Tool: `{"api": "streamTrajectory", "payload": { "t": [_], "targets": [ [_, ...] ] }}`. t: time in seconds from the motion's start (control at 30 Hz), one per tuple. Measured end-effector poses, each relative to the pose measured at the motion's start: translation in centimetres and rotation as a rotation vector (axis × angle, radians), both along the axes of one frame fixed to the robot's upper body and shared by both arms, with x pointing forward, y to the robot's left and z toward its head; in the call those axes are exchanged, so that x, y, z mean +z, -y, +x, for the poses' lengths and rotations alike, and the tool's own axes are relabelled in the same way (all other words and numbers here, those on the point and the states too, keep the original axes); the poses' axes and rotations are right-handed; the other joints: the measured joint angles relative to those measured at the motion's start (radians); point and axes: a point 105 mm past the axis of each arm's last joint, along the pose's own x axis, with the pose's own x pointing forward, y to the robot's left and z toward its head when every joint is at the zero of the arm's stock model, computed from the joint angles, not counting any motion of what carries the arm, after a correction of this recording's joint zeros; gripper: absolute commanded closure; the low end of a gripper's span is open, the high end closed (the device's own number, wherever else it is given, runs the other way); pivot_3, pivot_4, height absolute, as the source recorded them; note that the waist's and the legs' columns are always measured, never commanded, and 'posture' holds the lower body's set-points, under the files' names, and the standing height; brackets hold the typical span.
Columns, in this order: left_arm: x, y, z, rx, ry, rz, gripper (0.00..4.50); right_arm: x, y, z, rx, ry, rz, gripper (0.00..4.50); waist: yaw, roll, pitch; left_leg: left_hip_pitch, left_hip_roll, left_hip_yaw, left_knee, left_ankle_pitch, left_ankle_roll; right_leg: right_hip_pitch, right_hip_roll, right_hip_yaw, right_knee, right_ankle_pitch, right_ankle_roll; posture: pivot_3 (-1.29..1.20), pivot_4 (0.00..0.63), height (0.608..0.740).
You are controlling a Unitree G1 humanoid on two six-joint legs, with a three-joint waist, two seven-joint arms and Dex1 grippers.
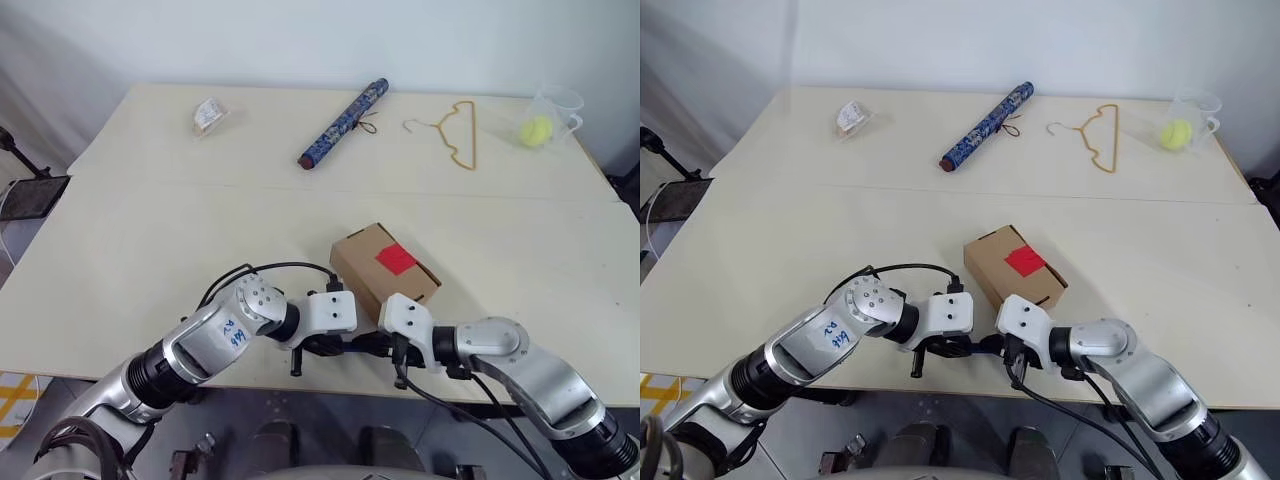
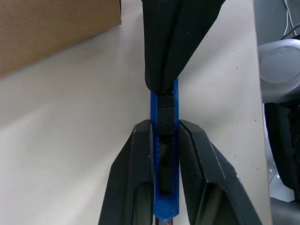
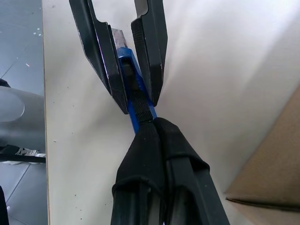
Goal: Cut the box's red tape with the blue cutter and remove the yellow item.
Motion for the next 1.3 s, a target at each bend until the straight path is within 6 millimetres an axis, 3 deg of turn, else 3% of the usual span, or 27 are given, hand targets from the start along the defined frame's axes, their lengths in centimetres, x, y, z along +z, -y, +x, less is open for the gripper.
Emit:
{"api": "streamTrajectory", "payload": {
  "t": [0.5, 0.67, 0.77, 0.87, 1.0, 1.13, 1.17, 1.3],
  "targets": [
    [-0.1, 0.4, 0.6, 0.004, 0.012, -0.017, 4.05, -0.1, -1.4, 0.6, -0.019, -0.009, 0.053, 4.48, 0.006, 0.001, -0.001, 0.003, -0.001, -0.003, 0.0, -0.004, -0.001, 0.007, -0.008, -0.003, -0.006, 0.001, -0.004, 0.0, 0.15, 0.74],
    [-0.2, 0.2, 0.1, -0.038, 0.041, -0.034, 4.05, 0.6, 1.0, -0.6, -0.087, -0.095, 0.085, 4.48, 0.011, 0.002, -0.001, -0.003, -0.004, -0.004, -0.001, -0.002, 0.003, 0.003, -0.011, -0.004, -0.01, 0.002, -0.002, 0.0, 0.15, 0.74],
    [-0.1, -1.1, -0.4, -0.082, 0.089, -0.05, 4.05, 3.4, 4.0, -1.8, -0.151, -0.166, 0.126, 3.92, 0.002, 0.003, 0.0, -0.01, -0.003, -0.004, -0.001, -0.004, 0.003, -0.003, -0.011, -0.008, -0.011, 0.003, -0.001, 0.0, 0.15, 0.74],
    [0.0, -2.4, -0.8, -0.135, 0.139, -0.071, 4.05, 6.1, 6.6, -3.1, -0.204, -0.228, 0.141, 2.92, -0.002, 0.005, 0.001, -0.014, 0.001, -0.003, -0.002, -0.004, 0.001, -0.006, -0.01, -0.017, -0.01, 0.004, 0.0, 0.0, 0.15, 0.74],
    [2.9, -1.6, -0.7, -0.253, 0.354, -0.199, 4.05, 10.3, 9.0, -3.9, -0.268, -0.315, 0.167, 1.57, 0.004, 0.009, 0.005, -0.014, 0.002, -0.002, -0.001, -0.002, 0.002, -0.006, -0.01, -0.028, -0.012, 0.004, 0.0, 0.0, 0.15, 0.74],
    [5.0, -0.7, -0.7, -0.338, 0.502, -0.271, 4.05, 11.9, 10.0, -4.9, -0.347, -0.495, 0.143, 0.23, 0.014, 0.011, 0.008, -0.015, -0.001, 0.001, 0.001, -0.001, 0.006, -0.005, -0.012, -0.03, -0.012, 0.004, 0.001, 0.0, 0.15, 0.74],
    [5.5, -0.3, -0.7, -0.36, 0.53, -0.289, 4.05, 12.2, 9.9, -5.0, -0.371, -0.545, 0.125, 0.04, 0.015, 0.012, 0.01, -0.015, -0.002, 0.003, 0.0, 0.0, 0.008, -0.006, -0.012, -0.03, -0.012, 0.005, 0.003, 0.0, 0.15, 0.74],
    [8.1, 1.7, -0.5, -0.415, 0.632, -0.36, 4.05, 13.1, 8.9, -4.7, -0.362, -0.613, 0.16, 0.04, 0.022, 0.007, 0.013, -0.015, -0.004, 0.005, 0.002, 0.001, 0.011, -0.005, -0.012, -0.028, -0.015, 0.01, 0.007, 0.0, 0.15, 0.74]
  ]
}}
